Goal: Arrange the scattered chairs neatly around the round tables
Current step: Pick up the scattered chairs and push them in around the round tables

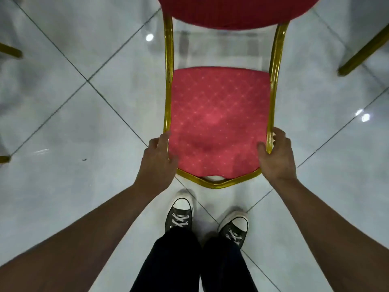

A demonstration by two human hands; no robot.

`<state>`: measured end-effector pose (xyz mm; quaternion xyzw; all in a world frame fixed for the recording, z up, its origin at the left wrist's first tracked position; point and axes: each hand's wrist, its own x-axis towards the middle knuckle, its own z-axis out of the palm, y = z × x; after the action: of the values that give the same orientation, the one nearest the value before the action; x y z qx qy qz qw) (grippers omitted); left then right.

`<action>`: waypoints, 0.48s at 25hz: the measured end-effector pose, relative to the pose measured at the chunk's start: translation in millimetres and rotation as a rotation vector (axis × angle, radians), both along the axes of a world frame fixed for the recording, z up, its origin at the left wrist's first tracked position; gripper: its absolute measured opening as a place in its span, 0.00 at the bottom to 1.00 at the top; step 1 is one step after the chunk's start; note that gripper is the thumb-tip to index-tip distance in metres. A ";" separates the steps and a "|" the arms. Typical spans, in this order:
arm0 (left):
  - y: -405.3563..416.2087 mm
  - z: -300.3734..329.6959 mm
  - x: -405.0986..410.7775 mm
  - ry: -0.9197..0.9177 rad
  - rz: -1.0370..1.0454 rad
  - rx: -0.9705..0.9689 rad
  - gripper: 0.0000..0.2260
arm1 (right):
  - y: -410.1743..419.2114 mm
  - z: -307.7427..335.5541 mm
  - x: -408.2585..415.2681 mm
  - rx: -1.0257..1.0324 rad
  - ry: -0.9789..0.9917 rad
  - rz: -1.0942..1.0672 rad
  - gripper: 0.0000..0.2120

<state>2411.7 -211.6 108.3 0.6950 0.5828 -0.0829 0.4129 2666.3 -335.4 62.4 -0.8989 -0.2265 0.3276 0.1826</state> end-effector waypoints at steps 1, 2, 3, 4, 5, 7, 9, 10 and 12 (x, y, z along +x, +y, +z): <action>3.2 -37.2 -2.7 0.013 0.033 -0.016 0.28 | -1.9 -34.9 5.2 -0.032 0.008 -0.045 0.27; 5.8 -69.6 -5.2 0.026 0.073 -0.039 0.29 | -5.4 -64.3 9.8 -0.072 0.016 -0.094 0.29; 7.6 -97.6 -6.8 0.035 0.105 -0.066 0.31 | -9.4 -89.5 13.5 -0.102 0.004 -0.121 0.29; 9.4 -119.4 -8.3 0.033 0.127 -0.095 0.32 | -13.0 -108.9 17.0 -0.115 -0.023 -0.119 0.28; 9.6 -136.7 -8.6 0.017 0.139 -0.122 0.34 | -17.0 -124.5 20.5 -0.120 -0.046 -0.107 0.27; 9.5 -154.2 -6.7 -0.043 0.201 -0.163 0.36 | -20.6 -138.9 29.8 -0.135 0.002 -0.142 0.28; 10.6 -155.6 -3.9 -0.107 0.334 -0.216 0.37 | -15.2 -137.1 38.5 -0.131 0.165 -0.268 0.33; 13.1 -151.8 -3.0 -0.132 0.395 -0.236 0.36 | -10.5 -131.2 43.5 -0.125 0.231 -0.319 0.34; 15.4 -137.4 -5.9 -0.136 0.468 -0.270 0.33 | -7.1 -116.9 50.1 -0.137 0.298 -0.335 0.34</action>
<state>2405.7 -196.2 -29.1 0.4842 0.6820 -0.0153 0.5480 2716.3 -342.5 -54.4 -0.8760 -0.0222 0.4363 0.2043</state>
